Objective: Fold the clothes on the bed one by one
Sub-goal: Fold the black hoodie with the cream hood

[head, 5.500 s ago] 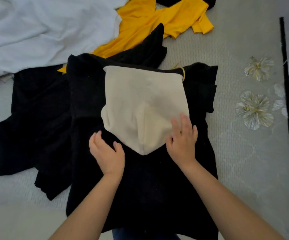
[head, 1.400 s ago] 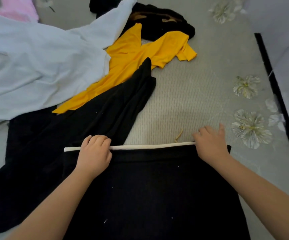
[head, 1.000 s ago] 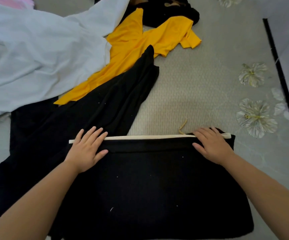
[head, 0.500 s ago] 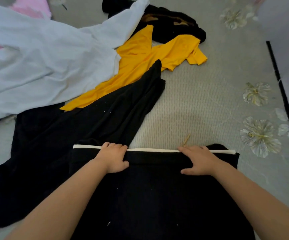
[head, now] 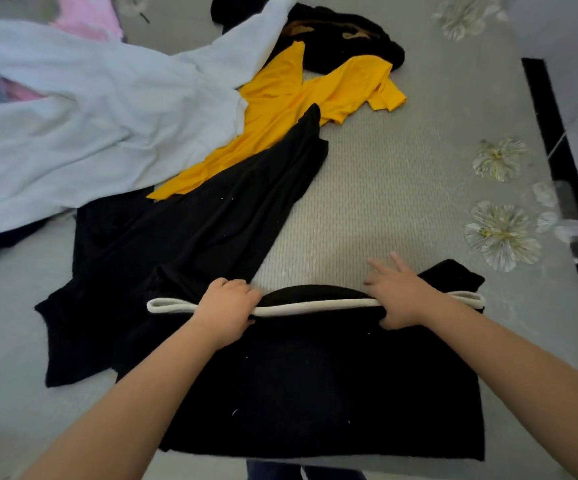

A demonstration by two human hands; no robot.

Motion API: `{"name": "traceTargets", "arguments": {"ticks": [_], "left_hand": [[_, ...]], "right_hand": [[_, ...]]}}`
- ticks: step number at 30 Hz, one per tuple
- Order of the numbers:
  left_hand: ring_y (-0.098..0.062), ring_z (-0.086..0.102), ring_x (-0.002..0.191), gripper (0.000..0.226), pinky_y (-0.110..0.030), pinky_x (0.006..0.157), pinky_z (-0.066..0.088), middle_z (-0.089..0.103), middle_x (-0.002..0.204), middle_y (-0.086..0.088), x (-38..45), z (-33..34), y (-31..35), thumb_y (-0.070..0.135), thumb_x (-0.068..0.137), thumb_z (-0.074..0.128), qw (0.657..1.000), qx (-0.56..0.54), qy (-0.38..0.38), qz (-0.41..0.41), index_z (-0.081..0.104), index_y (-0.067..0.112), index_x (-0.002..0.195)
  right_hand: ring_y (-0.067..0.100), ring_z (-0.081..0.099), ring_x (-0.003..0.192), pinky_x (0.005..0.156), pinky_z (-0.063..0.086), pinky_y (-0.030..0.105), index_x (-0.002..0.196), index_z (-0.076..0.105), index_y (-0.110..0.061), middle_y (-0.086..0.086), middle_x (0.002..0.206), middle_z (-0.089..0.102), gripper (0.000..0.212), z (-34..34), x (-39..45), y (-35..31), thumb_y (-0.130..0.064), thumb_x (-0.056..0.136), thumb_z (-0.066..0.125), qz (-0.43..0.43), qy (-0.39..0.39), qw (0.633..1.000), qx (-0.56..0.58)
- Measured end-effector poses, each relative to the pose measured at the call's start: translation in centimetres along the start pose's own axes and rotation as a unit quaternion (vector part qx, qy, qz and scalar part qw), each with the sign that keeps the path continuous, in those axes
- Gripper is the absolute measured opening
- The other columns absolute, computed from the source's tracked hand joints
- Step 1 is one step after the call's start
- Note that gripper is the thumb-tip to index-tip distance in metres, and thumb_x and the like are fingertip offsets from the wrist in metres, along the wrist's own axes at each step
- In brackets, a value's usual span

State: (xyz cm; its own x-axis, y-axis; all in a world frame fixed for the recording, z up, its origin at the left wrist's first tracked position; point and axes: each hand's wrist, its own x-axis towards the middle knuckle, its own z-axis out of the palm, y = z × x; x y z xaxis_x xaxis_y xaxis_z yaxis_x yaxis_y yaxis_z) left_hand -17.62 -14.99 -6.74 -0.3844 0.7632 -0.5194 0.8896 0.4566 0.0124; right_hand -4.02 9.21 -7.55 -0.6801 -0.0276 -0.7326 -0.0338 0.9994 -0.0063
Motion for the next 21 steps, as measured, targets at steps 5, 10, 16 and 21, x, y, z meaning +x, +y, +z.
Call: {"name": "traceTargets", "arguments": {"ticks": [5, 10, 16, 21], "left_hand": [[-0.022, 0.058, 0.094, 0.028, -0.027, 0.071, 0.032, 0.061, 0.106, -0.002, -4.1, -0.1, 2.5, 0.027, 0.087, 0.05, 0.999, -0.014, -0.009, -0.04, 0.039, 0.015, 0.11], [-0.023, 0.052, 0.106, 0.033, -0.031, 0.078, 0.04, 0.054, 0.115, -0.005, -6.9, -0.1, 4.7, 0.024, 0.082, 0.057, 0.992, -0.031, -0.076, -0.092, 0.046, 0.015, 0.112], [-0.023, 0.038, 0.125, 0.04, -0.035, 0.107, 0.025, 0.044, 0.132, -0.006, -10.8, 0.2, 6.0, 0.012, 0.089, 0.043, 0.998, 0.022, 0.018, -0.06, 0.04, 0.012, 0.129], [-0.026, 0.006, 0.142, 0.059, -0.034, 0.114, 0.009, 0.005, 0.154, -0.016, -15.5, -3.0, 7.2, 0.007, 0.094, 0.033, 0.991, 0.056, 0.119, -0.017, 0.003, 0.005, 0.145]], "right_hand": [[0.023, 0.055, 0.105, 0.111, 0.017, 0.046, 0.116, 0.039, -0.018, 0.003, 0.108, 0.061, 0.053, 0.1, -2.8, -1.5, -0.032, 0.073, 0.067, 0.02, -0.004, 0.988, 0.151], [0.021, 0.053, 0.103, 0.095, 0.027, 0.038, 0.105, 0.057, -0.018, 0.0, 0.098, 0.057, 0.035, 0.3, -5.9, -4.7, -0.042, 0.079, 0.061, 0.059, -0.047, 0.995, 0.068], [0.022, 0.019, 0.138, 0.11, -0.005, 0.055, 0.122, 0.054, -0.016, 0.001, 0.134, 0.046, 0.039, 3.1, -11.6, -8.6, -0.035, 0.089, 0.046, 0.117, 0.103, 0.987, -0.043], [0.021, 0.017, 0.14, 0.112, -0.007, 0.05, 0.138, 0.034, -0.012, 0.003, 0.145, 0.035, 0.054, 3.4, -19.8, -12.1, -0.029, 0.089, 0.048, 0.247, 0.202, 0.948, -0.016]]}}
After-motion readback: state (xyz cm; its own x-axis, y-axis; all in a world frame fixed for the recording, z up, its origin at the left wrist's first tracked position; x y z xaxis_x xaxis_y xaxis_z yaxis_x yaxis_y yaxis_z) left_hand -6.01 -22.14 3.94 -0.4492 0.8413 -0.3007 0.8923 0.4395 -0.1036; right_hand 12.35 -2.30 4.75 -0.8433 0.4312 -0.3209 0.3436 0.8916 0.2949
